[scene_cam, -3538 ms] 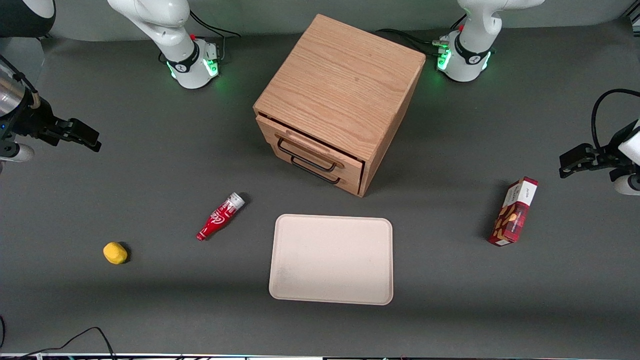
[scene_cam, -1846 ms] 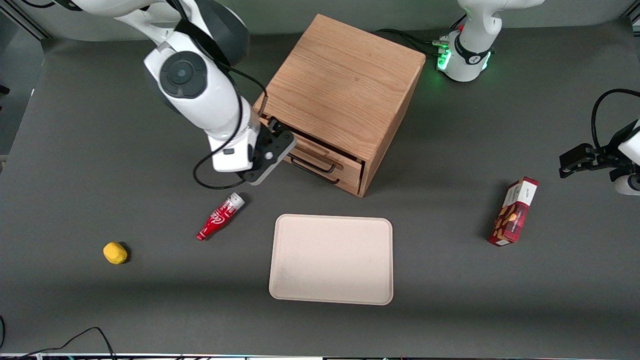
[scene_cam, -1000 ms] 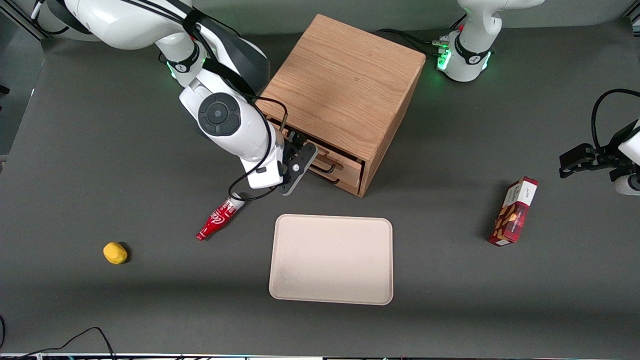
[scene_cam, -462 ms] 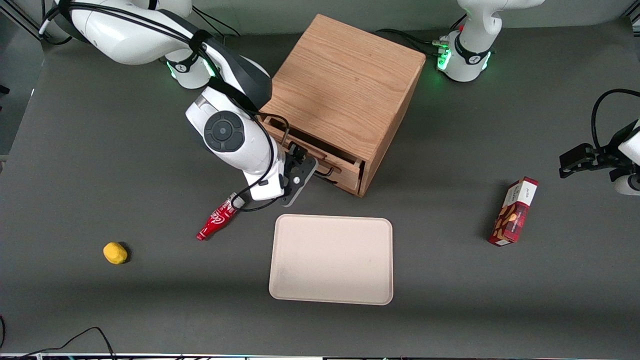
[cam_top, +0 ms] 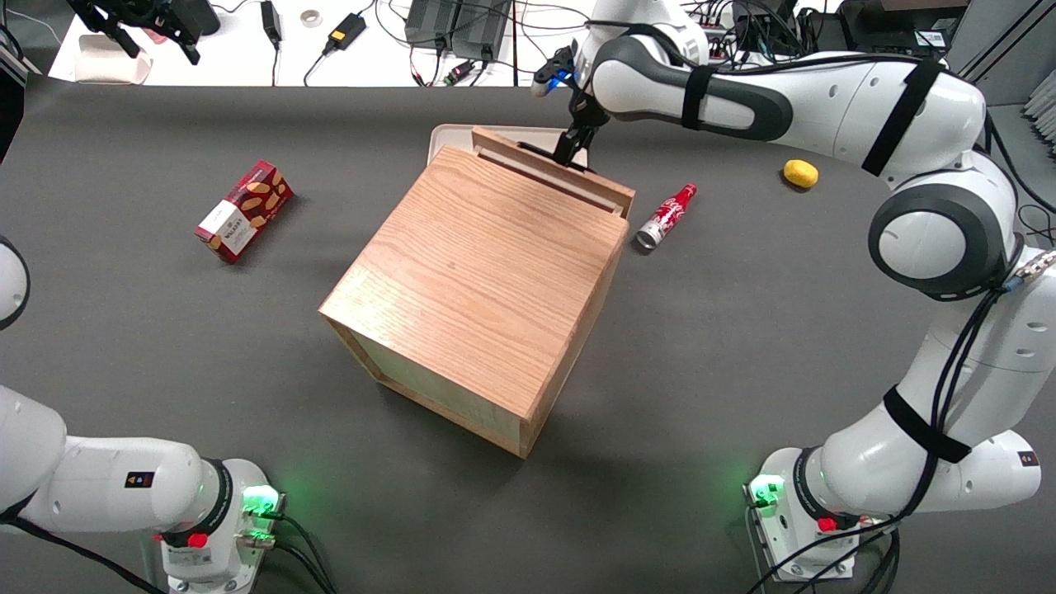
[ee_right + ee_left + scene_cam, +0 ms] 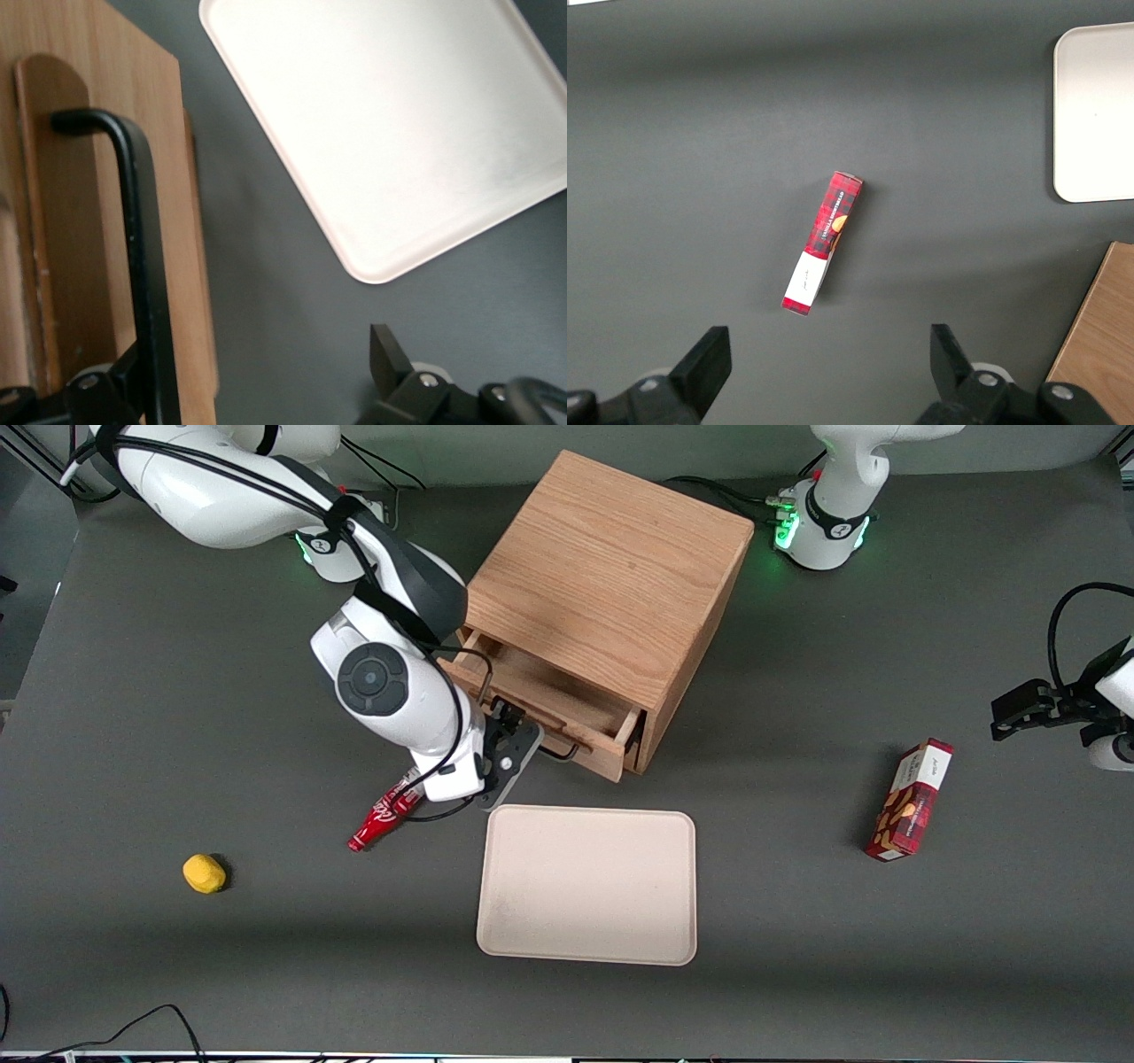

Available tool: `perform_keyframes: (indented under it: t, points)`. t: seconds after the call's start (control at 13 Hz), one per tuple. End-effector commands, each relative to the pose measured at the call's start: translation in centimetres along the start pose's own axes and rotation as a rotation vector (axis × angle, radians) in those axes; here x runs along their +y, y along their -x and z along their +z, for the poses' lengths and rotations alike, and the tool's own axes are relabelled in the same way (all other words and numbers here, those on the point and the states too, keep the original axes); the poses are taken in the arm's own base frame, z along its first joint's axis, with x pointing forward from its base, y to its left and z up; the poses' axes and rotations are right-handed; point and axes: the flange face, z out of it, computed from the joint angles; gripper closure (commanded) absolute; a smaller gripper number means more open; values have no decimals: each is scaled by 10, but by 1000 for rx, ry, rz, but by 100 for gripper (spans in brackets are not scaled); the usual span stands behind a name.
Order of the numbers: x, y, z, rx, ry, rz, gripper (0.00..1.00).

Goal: Open upper drawer
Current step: 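Pull the upper drawer outward by its handle with the right gripper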

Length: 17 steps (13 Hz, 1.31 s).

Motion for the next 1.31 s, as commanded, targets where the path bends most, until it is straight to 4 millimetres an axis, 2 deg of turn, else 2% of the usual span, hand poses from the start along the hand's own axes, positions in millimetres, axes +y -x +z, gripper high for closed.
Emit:
perform_keyframes:
  t: [0.0, 0.69, 0.92, 1.23]
  points:
    - [30, 0, -16, 34, 56, -38, 0]
    - [142, 29, -27, 152, 204, -19, 0]
    - [164, 37, -33, 198, 156, 59, 0]
    - [169, 41, -60, 237, 173, 83, 0]
